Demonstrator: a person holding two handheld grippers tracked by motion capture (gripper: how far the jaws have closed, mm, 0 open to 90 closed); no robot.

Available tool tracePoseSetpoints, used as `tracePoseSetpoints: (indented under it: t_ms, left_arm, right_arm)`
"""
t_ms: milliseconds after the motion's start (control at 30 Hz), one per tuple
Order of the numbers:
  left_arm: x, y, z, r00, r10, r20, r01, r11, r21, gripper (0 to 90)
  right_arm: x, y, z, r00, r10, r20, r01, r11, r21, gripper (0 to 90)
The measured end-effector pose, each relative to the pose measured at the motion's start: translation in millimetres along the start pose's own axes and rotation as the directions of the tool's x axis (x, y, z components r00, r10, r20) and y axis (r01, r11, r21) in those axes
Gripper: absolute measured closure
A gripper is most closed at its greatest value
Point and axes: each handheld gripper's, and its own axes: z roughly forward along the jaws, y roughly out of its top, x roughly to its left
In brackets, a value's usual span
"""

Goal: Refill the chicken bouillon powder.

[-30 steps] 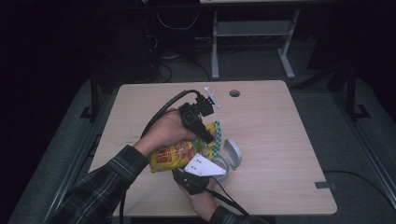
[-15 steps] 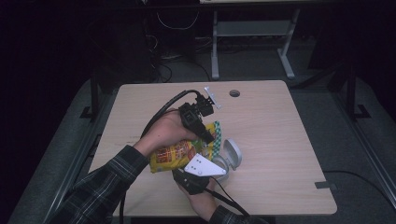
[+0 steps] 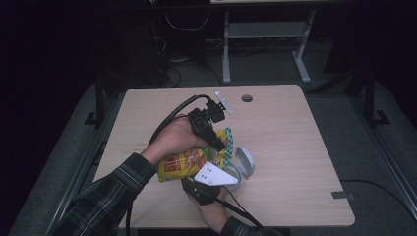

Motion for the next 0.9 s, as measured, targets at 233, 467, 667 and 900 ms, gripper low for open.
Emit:
tracePoseSetpoints:
  t_ms: [233,467,667,900]
  left_arm:
    - [-0.3,0.3,-0.3,1.0,-0.002,0.0,0.002,1.0,-0.002,90.0]
    - [-0.9,1.5,-0.8,1.0,-0.002,-0.002,0.002,1.0,-0.001,90.0]
    - [-1.3,2.2,-0.6,1.0,-0.001,-0.002,0.001,1.0,0.0,90.0]
    - [-1.7,2.0,-0.9,1.0,0.0,-0.004,0.0,1.0,0.0,90.0]
  right_arm:
    - [-0.1,0.4,-0.2,1.0,0.001,-0.001,-0.001,1.0,0.0,89.7]
    - [-0.5,0.9,-0.4,1.0,0.003,0.001,-0.003,1.0,-0.003,89.8]
    - [-1.0,1.2,-0.6,1.0,0.0,0.002,0.0,1.0,-0.007,89.8]
    - [-0.6,1.3,-0.7,1.0,0.003,0.002,-0.003,1.0,-0.005,89.8]
